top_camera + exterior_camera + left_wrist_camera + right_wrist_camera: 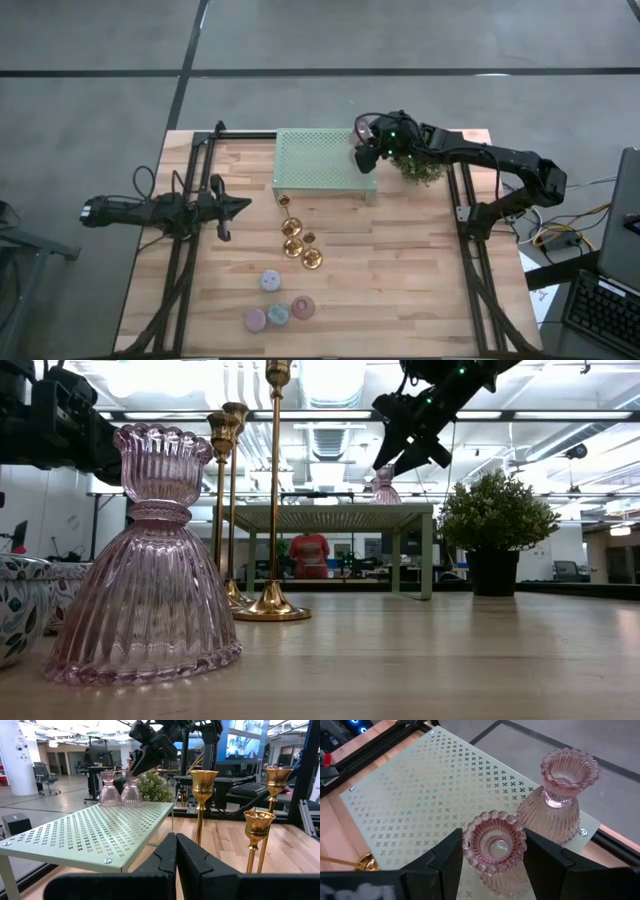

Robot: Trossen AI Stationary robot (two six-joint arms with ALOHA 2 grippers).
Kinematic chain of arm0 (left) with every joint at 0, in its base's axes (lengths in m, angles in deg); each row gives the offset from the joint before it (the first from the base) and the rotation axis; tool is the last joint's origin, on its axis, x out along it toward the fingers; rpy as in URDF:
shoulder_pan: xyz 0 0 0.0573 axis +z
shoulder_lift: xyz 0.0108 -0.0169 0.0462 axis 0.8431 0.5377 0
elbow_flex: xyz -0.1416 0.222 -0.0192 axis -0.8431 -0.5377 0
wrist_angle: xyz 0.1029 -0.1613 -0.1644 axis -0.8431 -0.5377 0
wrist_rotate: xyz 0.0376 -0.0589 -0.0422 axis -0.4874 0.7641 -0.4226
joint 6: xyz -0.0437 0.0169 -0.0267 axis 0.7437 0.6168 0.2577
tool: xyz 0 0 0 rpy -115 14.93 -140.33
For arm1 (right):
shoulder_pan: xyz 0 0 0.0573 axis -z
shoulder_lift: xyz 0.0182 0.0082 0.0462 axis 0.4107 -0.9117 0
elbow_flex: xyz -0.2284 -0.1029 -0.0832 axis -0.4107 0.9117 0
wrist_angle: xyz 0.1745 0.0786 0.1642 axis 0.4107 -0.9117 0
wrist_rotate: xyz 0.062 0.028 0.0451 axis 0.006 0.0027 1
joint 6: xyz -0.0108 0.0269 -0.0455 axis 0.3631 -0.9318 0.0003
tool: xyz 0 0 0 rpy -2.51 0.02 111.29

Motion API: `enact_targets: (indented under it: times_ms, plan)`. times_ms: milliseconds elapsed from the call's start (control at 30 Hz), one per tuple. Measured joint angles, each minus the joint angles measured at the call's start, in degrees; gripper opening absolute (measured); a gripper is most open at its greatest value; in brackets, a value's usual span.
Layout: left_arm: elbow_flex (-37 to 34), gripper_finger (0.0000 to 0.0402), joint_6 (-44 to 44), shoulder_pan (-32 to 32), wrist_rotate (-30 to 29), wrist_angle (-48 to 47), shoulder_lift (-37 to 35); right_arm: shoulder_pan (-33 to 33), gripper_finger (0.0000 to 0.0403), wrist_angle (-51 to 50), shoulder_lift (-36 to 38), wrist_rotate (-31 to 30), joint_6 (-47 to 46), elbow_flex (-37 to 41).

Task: Pick & Place candle stick holders
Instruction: Put the right light purple glass candle holder on the shelf aligned with the other glass candle holder

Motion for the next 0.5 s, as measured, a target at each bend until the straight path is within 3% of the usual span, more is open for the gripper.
enact_targets:
  times_ms: [500]
  plan:
    - [0.02, 0.001, -0.02, -0.01, 0.0, 0.0, 0.0, -0.07, 0.0179, 0.01, -0.07, 0.0, 1.29, 0.1]
